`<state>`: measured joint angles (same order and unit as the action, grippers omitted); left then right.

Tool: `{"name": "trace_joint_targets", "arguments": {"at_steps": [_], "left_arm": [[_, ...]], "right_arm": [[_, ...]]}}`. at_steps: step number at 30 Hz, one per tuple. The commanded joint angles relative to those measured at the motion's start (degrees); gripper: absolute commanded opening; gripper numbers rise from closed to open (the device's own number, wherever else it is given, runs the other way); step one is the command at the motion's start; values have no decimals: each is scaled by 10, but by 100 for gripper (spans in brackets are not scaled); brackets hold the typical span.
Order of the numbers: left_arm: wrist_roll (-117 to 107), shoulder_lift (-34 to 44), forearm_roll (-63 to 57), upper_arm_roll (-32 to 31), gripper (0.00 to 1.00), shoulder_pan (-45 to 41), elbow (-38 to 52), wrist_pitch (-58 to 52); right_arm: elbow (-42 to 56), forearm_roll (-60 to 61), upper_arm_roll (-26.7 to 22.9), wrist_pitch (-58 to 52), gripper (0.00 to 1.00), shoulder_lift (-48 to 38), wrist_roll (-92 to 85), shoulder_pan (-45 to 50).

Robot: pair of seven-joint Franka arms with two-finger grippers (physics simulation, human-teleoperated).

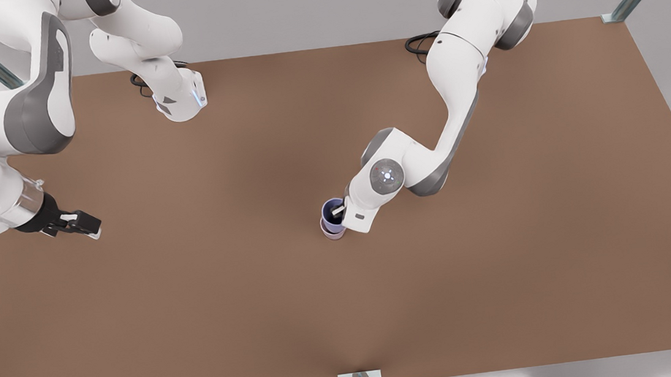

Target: Stack the cups, with the pink cup at the bottom and the purple cup at the top

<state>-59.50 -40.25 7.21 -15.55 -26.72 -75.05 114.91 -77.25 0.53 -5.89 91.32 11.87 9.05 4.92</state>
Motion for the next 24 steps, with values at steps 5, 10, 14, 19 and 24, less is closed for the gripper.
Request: {"name": "trace_joint_targets", "arguments": {"at_steps": [5, 10, 14, 19, 24], "left_arm": [[2, -4, 22, 0, 21, -3, -2, 1], [0, -14, 23, 0, 21, -5, -2, 7], [1, -21, 21, 1, 21, -8, -2, 10], [4, -29, 12, 0, 21, -8, -1, 10], [32, -33, 10, 2, 68, -7, -1, 10]], "right_arm": [[1, 0, 0, 0, 100, 0, 0, 1], [1, 0, 0, 0, 100, 3, 0, 1], [1, 0, 0, 0, 100, 3, 0, 1], [1, 0, 1, 4, 100, 3, 0, 1], [1, 0, 0, 4, 100, 3, 0, 1]]}}
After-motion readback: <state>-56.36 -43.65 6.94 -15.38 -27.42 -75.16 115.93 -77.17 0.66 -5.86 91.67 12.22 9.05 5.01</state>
